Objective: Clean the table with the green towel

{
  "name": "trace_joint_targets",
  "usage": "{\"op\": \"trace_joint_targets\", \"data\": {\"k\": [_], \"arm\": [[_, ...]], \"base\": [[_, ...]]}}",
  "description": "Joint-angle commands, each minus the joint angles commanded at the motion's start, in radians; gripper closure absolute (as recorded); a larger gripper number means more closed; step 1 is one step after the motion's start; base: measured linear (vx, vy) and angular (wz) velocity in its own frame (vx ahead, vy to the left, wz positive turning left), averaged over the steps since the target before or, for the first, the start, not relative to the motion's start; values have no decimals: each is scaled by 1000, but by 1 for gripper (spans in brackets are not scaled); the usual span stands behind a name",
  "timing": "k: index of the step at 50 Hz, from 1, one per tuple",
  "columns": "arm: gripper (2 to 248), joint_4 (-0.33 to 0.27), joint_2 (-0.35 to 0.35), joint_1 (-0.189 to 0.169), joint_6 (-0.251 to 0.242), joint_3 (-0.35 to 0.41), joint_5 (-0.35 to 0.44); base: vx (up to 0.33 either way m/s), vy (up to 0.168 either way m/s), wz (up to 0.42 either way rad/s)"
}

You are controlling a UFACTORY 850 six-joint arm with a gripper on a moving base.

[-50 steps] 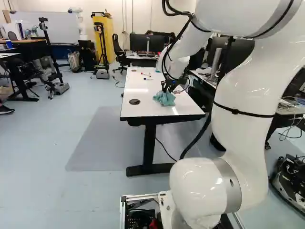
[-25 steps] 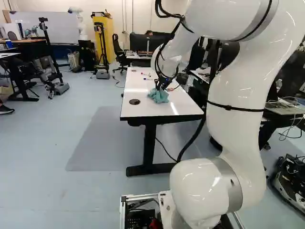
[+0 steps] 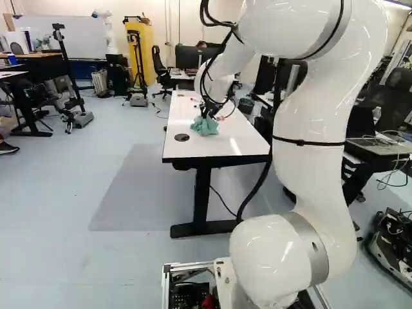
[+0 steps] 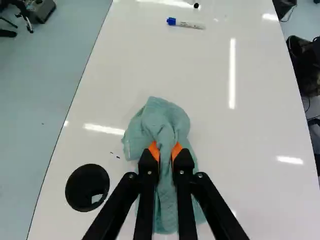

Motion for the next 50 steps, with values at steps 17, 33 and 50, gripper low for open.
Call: {"op": "trace_joint_targets", "data": {"k": [17,33,50], "arm": [[204,0,-22,37,0,-27,8],[204,0,-34,40,0,-9,62],[204,0,-48,50,0,16,134]], "base": [[0,0,0],[0,0,0],[0,0,0]]}}
